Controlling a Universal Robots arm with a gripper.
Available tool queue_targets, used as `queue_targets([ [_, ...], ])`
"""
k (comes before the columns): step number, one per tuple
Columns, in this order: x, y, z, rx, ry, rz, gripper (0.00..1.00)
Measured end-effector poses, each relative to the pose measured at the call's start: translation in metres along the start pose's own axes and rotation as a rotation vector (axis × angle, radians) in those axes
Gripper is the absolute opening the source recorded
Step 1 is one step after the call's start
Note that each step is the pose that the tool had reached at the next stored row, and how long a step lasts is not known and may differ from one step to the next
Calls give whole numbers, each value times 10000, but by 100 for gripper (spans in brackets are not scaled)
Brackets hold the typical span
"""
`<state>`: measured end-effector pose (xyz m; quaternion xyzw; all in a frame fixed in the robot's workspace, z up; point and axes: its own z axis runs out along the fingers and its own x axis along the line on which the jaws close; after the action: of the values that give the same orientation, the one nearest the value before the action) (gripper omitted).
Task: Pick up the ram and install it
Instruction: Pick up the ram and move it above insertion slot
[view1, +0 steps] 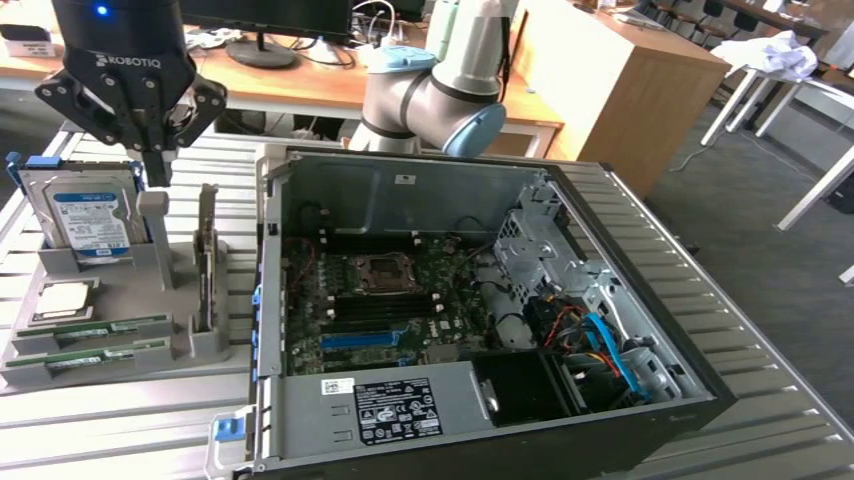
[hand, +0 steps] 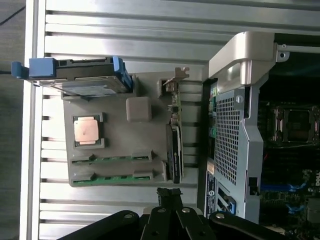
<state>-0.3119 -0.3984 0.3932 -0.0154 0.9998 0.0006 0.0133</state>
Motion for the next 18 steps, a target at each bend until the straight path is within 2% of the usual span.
queue_targets([
  [18,0,0,0,-32,1,-1200,10],
])
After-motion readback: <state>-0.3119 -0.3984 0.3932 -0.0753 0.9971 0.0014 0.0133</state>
